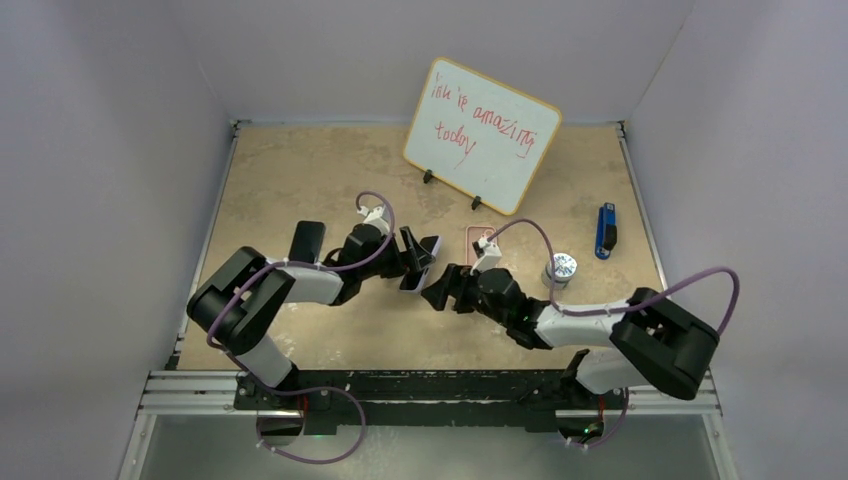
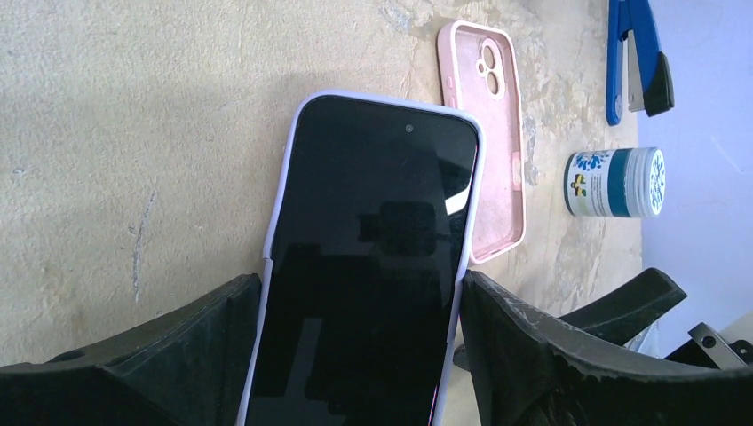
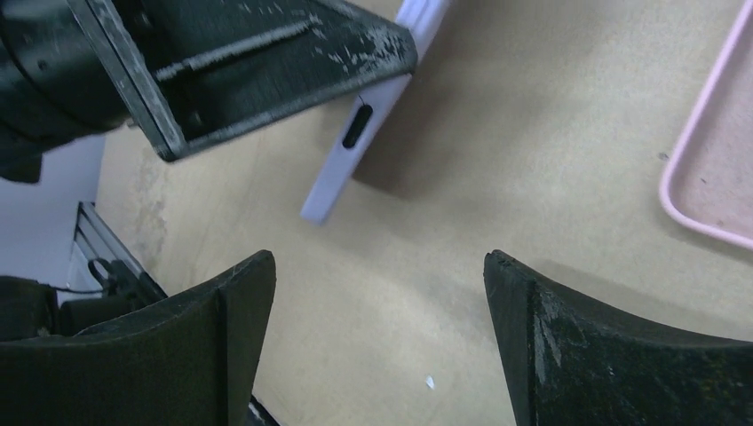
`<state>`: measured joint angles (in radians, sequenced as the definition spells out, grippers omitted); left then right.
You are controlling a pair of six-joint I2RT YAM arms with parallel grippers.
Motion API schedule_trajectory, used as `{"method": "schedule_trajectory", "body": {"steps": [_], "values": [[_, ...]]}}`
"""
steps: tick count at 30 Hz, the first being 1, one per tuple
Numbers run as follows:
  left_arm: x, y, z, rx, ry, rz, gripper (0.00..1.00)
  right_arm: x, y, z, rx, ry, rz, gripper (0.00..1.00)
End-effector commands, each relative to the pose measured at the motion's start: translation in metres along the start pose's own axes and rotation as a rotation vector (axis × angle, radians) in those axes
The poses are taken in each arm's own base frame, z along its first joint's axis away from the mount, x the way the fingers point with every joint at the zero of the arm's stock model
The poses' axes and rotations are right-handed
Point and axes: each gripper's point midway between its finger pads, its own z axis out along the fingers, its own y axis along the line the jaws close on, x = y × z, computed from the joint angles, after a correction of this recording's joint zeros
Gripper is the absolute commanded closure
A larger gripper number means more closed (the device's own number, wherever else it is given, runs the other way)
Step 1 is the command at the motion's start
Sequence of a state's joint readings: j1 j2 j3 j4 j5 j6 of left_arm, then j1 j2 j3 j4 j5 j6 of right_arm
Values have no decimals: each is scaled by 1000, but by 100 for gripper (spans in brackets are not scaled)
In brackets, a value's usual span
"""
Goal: Take the phone out of the phone case
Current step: Pick up the phone at the center of the board, then adjust the phone.
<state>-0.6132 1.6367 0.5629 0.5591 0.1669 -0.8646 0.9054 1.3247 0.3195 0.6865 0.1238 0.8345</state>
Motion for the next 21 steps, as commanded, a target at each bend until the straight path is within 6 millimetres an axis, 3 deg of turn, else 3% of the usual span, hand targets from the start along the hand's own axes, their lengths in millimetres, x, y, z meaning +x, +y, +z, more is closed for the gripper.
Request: {"method": "schedule_trajectory", "body": {"steps": [1,12,15,21], "values": [[1,1,-4,-16,-21,-63,73,-35,34,17,-63,-129,82,14],[6,-6,-7,16,-37,-101,73,-33,33,51,-14,-116,148,25],[2,-7,-11,16,-54,-97,71,-29,35,55,-32,-102,154,38],[-3,-11,-18,20,-68,-54,53,-26,39,48,-85,-106,154,74]]}}
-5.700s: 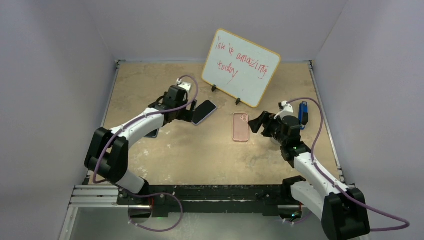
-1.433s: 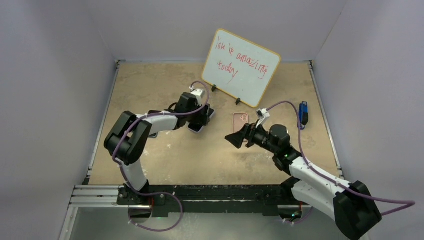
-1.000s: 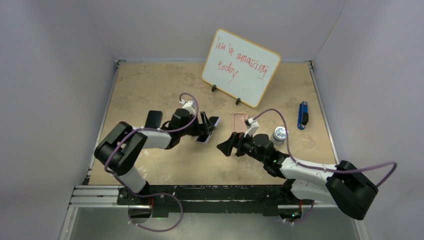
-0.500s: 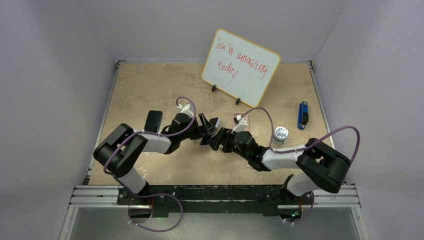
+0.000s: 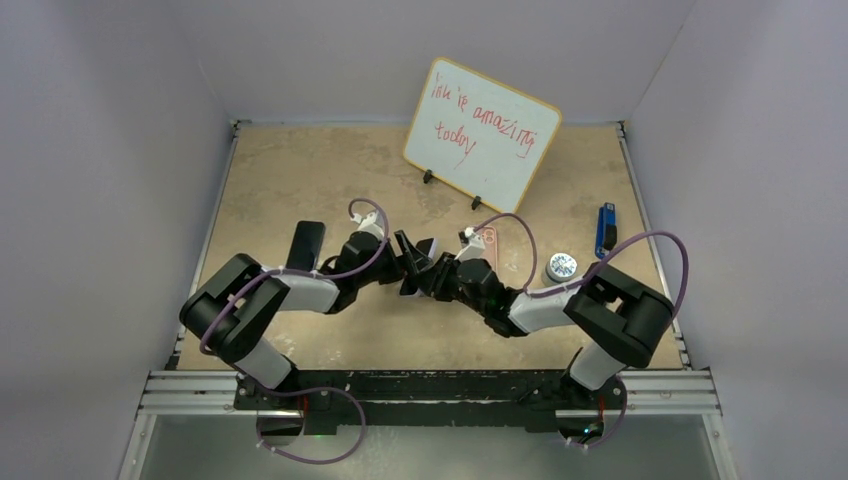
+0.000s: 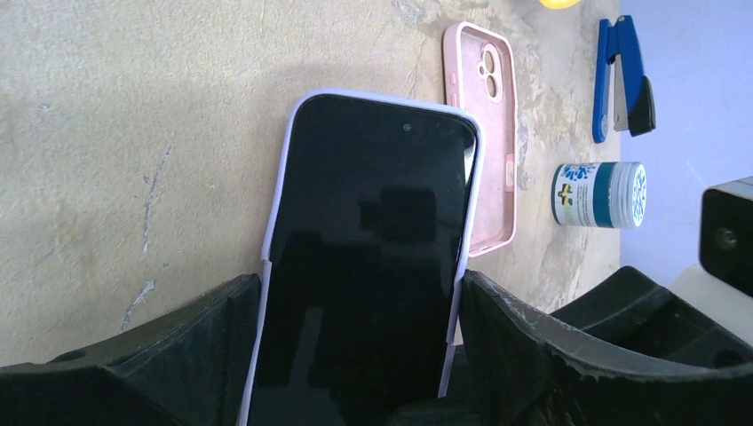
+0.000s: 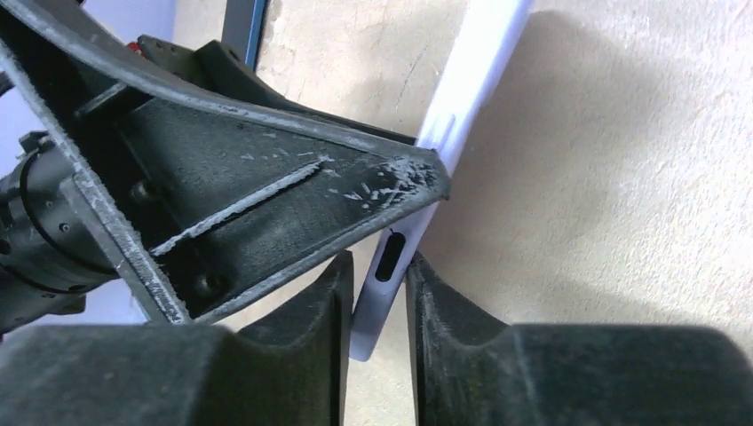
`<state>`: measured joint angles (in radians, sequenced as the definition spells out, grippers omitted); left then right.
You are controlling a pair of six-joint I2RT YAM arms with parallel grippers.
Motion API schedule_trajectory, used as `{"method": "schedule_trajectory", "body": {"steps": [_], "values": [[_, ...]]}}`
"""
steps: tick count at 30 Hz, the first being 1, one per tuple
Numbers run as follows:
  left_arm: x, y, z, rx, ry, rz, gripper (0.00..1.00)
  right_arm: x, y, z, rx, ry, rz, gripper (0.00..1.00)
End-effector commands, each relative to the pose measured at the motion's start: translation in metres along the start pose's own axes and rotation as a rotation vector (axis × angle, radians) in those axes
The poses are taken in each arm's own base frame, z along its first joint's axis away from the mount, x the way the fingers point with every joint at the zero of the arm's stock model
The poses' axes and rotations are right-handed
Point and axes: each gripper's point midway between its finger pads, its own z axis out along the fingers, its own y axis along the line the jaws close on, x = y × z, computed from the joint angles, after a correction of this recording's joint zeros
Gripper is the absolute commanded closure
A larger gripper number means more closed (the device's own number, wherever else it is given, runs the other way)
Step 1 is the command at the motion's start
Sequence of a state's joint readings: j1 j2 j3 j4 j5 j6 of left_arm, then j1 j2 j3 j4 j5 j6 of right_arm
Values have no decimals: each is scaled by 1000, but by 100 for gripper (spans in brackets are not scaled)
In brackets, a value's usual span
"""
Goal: Take the phone out of the phone case
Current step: Adjust the phone.
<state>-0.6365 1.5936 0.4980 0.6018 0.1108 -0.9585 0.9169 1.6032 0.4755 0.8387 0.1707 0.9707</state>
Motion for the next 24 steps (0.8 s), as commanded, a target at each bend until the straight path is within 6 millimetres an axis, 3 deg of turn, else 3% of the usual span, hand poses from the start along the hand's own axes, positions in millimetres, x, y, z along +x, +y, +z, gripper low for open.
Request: {"method": "schedule_trajectory", "body": {"steps": [1,7,12,16,24], "values": [[-8,-12,-10,34,-29,34,50,-10,21,-6,-95,-45,20,79],[-13,-23,-21,73,-37,111,35,-9,30,-22,-165,-35,-4,100],[-23,-40,-44,138,-86,194,27,-16,41,-39,-230,-59,-46,100],[-29,-54,-64,196,-116,268,11,-22,51,-49,-273,-72,-83,100],[-30,-80,-96,359,-143,370,6,-33,68,-77,-391,-99,-125,100]]}}
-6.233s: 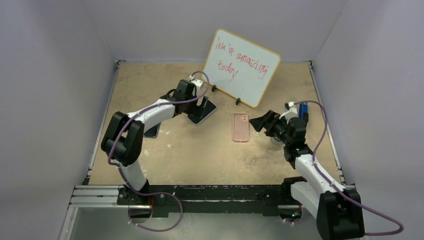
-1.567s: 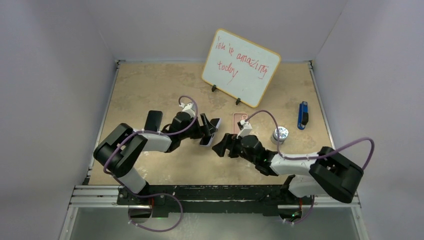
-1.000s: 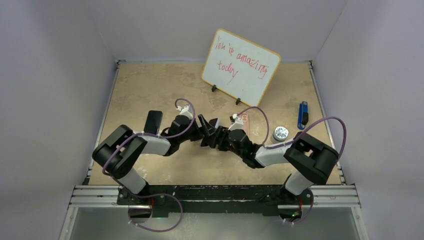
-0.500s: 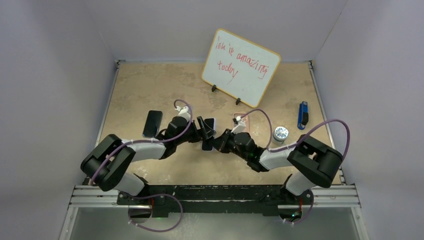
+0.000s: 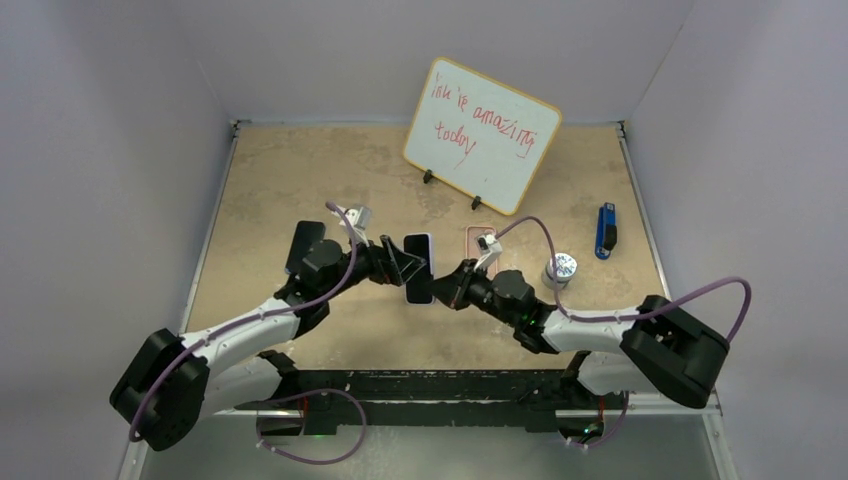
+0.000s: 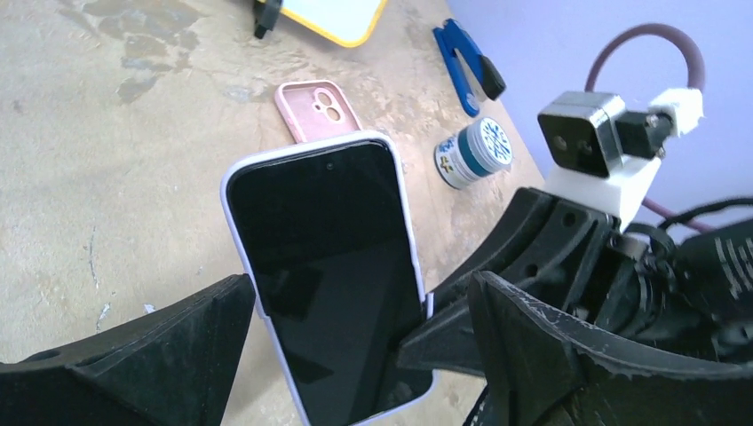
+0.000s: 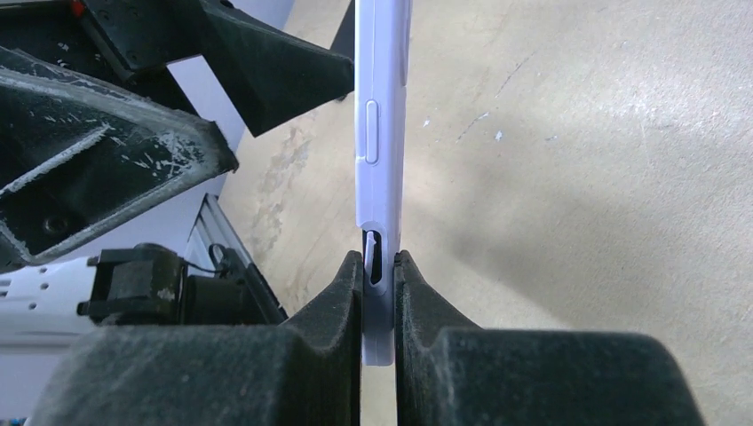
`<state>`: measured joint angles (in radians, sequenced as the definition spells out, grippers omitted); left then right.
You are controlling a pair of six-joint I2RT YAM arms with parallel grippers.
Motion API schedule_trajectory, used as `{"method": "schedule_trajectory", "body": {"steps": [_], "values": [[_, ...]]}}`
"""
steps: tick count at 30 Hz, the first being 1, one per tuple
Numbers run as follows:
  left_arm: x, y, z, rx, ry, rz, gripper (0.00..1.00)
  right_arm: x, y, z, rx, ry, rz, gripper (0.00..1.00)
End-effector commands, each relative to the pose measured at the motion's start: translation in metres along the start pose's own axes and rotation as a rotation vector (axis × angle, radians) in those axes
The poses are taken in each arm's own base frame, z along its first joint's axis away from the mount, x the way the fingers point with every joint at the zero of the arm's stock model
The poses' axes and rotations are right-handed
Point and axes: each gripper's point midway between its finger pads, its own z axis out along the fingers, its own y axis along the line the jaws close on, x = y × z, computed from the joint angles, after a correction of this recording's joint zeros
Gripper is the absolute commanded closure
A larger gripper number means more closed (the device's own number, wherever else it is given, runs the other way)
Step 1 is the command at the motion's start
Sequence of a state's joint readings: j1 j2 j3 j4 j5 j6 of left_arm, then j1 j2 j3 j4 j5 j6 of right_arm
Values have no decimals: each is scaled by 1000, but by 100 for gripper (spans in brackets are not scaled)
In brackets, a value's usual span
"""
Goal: Take the phone out of the phone case
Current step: Adjust the phone.
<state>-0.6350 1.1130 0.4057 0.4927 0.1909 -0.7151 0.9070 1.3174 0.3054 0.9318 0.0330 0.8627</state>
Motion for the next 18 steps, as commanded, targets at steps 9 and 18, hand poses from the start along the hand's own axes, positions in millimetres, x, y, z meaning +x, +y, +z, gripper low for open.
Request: {"method": "schedule_trajectory", "body": {"steps": [9,18], "values": [[1,-40,-30,293,6,95,7,-42,52,-43,-267,-137,-58,100],[10,-63,-40,452,28,70,12,-48,90,-60,-457,-130,-68,100]]}}
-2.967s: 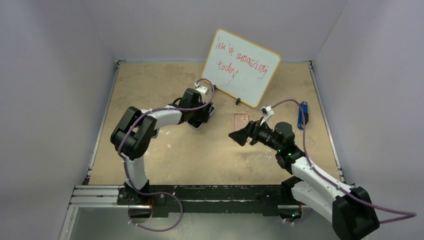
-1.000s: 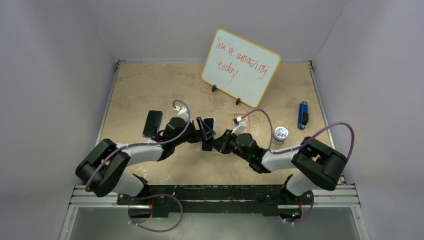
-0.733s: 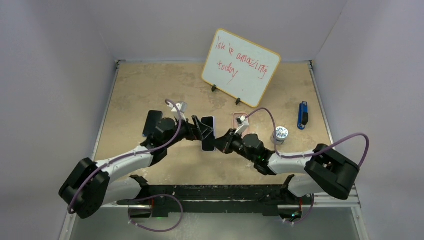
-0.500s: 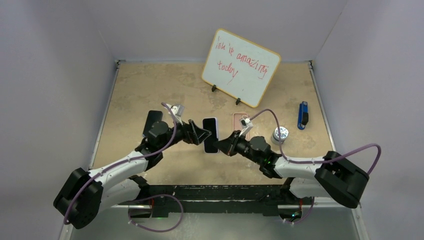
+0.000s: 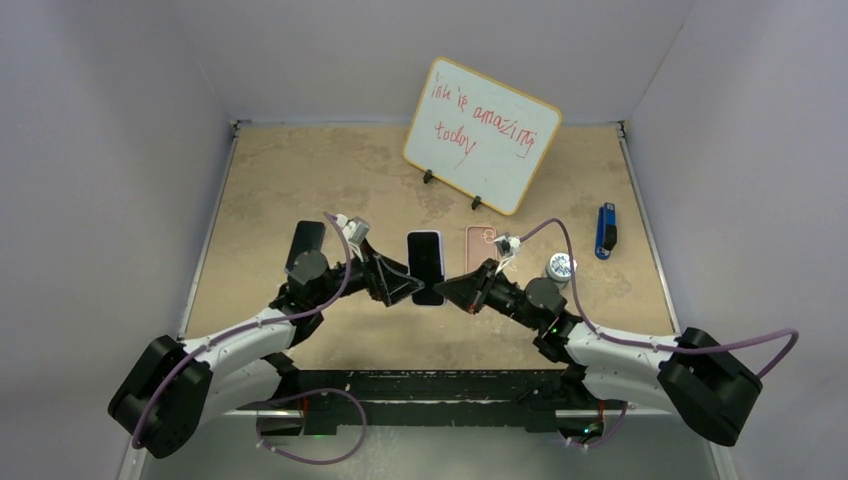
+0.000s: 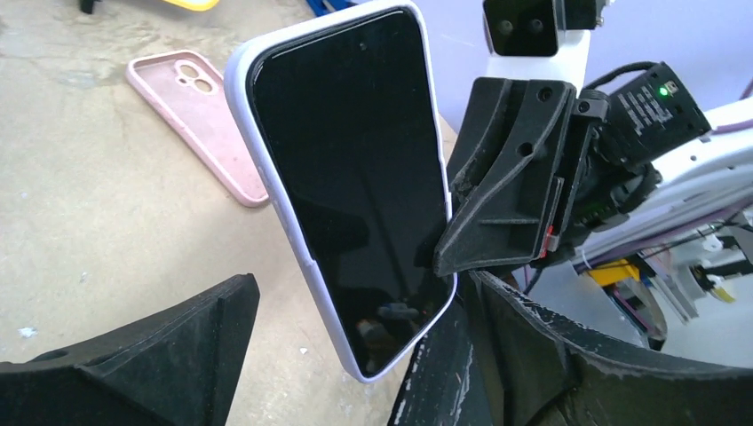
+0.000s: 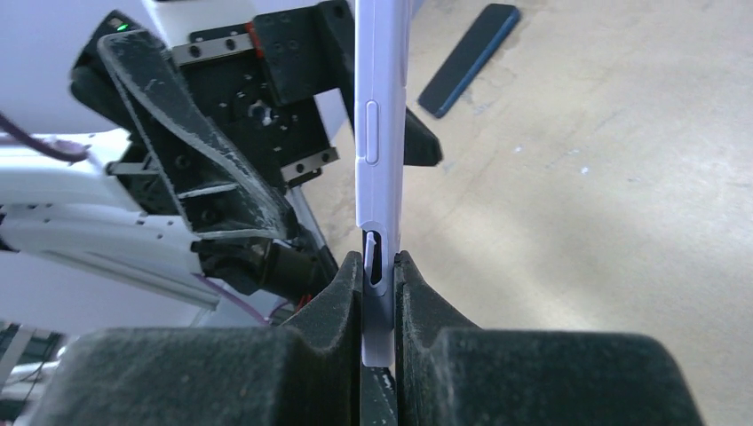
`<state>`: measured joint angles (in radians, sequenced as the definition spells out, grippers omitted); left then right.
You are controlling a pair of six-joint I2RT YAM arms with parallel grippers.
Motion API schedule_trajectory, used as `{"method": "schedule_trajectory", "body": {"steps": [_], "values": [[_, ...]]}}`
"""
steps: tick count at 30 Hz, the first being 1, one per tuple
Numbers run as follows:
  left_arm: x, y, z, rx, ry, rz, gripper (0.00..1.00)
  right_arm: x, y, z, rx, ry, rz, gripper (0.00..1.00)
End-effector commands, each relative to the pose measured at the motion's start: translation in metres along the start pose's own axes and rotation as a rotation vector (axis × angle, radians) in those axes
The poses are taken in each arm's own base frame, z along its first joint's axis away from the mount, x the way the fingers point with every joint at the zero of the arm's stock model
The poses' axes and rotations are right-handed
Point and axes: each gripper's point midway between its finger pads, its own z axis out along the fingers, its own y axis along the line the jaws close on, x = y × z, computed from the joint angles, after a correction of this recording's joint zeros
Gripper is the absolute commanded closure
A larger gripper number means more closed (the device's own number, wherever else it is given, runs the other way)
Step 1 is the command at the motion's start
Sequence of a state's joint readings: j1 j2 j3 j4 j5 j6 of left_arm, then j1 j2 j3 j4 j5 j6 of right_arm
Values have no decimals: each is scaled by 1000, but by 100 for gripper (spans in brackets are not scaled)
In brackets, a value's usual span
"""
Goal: Take the phone out of the phone case
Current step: Adjust the phone.
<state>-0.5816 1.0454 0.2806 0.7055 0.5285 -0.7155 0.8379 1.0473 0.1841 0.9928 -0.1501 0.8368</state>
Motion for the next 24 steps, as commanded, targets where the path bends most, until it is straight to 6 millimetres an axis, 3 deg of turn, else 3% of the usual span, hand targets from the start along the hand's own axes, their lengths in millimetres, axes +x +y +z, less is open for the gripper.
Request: {"method": "schedule_trajectory", "body": {"steps": [1,8,11,16,22,24], "values": [[-11,-29,-1,150,-31,35,12,-28,58,-1,-249,-74,-33,100],[-18,-53,-6,261,-49,18,24,-26,79,-1,-366,-42,-20,100],[-16,-57,-10,284,-54,12,33,-26,82,-1,-387,-36,-11,100],[-15,-62,-14,316,-56,15,55,-25,85,-3,-405,-29,-7,100],[-24,-78,-17,377,-73,25,100,-28,90,-4,-432,-31,-14,100],[-25,-82,-20,396,-80,19,100,-27,90,-5,-435,-28,-15,100]]}}
